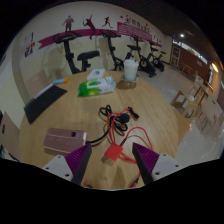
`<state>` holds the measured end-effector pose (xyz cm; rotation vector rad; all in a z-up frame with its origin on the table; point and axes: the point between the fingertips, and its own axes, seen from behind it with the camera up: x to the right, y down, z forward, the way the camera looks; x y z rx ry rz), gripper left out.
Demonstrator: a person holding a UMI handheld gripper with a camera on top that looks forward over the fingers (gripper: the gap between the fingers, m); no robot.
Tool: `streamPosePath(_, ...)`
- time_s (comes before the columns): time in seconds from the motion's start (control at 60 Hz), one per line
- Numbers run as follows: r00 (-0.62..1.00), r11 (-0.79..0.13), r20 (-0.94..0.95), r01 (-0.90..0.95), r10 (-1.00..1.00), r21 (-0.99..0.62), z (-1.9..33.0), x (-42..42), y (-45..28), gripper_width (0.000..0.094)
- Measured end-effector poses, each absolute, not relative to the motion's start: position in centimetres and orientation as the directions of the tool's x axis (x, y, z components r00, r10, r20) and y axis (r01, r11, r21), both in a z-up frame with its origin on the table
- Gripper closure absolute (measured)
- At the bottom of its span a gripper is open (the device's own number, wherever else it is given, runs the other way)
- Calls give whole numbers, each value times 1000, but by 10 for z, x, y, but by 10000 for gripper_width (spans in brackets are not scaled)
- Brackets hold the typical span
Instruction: Unplug charger
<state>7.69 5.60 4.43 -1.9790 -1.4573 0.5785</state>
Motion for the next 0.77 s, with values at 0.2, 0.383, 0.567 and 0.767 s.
streamPosePath(0.2, 325, -251, -39, 645, 945, -722, 165, 177, 3, 80)
streamPosePath(0.383, 361, -261, -34, 605, 932, -752, 232, 263, -38, 78)
streamPosePath(0.567, 426, -287, -14, 585, 905, -758, 244, 305, -51, 81)
streamPosePath(0.767, 450, -286, 13, 589, 893, -756, 236, 310, -57, 82)
